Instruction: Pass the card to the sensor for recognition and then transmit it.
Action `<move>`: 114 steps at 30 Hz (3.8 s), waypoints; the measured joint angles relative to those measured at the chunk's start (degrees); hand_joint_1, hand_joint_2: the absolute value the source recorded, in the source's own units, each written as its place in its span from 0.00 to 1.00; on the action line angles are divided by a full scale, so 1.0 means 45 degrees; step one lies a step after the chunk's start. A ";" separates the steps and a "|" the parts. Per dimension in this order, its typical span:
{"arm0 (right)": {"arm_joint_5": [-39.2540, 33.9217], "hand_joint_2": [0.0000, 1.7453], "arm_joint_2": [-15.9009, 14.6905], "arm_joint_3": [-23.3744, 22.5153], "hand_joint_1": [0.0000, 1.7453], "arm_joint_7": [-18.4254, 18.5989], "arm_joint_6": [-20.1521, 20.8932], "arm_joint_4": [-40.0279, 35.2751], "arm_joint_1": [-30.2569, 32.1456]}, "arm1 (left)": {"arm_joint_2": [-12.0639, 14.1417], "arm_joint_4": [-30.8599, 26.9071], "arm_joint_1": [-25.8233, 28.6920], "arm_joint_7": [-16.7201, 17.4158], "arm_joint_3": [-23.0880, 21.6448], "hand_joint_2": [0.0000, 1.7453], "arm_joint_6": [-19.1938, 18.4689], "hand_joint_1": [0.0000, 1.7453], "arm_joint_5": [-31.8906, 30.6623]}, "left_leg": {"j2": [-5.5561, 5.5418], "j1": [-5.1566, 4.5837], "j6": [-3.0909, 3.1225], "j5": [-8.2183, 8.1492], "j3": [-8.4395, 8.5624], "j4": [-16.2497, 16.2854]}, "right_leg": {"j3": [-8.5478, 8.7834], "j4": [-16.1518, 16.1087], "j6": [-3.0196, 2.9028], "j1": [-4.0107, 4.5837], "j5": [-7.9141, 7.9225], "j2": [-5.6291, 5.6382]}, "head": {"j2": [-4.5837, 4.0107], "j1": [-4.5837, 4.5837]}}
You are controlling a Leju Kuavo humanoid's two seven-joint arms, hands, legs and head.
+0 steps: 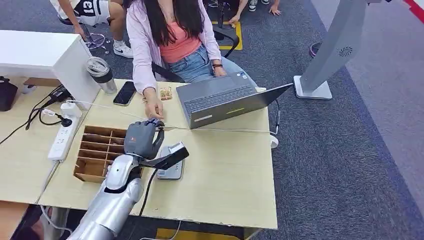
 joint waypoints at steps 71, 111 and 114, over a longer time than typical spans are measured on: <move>-0.0874 1.00 0.0107 0.1709 0.00 -0.0005 0.0073 0.0014 -0.0025 | 0.1189 -0.0593 -0.1466 -0.0151 0.3138 1.00 0.2889 1.00 -0.3103 | -0.0005 0.0003 0.0013 0.0041 0.0000 -0.0005 | 0.0003 0.0020 -0.0008 0.0004 0.0015 -0.0007 | 0.0000 0.0000; -0.2152 1.00 0.0107 0.2152 0.00 0.0073 -0.0151 0.0058 -0.0074 | 0.2210 -0.2701 -0.0600 -0.0457 0.3215 1.00 0.2044 0.00 -0.0612 | 0.0000 0.0003 0.0013 0.0039 -0.0011 -0.0006 | -0.0015 0.0014 -0.0007 0.0002 0.0013 -0.0002 | 0.0000 0.0000; -0.2171 1.00 0.0107 0.2152 0.00 0.0073 -0.0155 0.0058 -0.0076 | 0.2219 -0.3097 -0.0475 -0.0457 0.3162 1.00 0.2016 0.00 -0.0583 | -0.0001 0.0003 0.0012 0.0041 -0.0009 -0.0006 | -0.0012 0.0017 -0.0009 0.0003 0.0016 -0.0003 | 0.0000 0.0000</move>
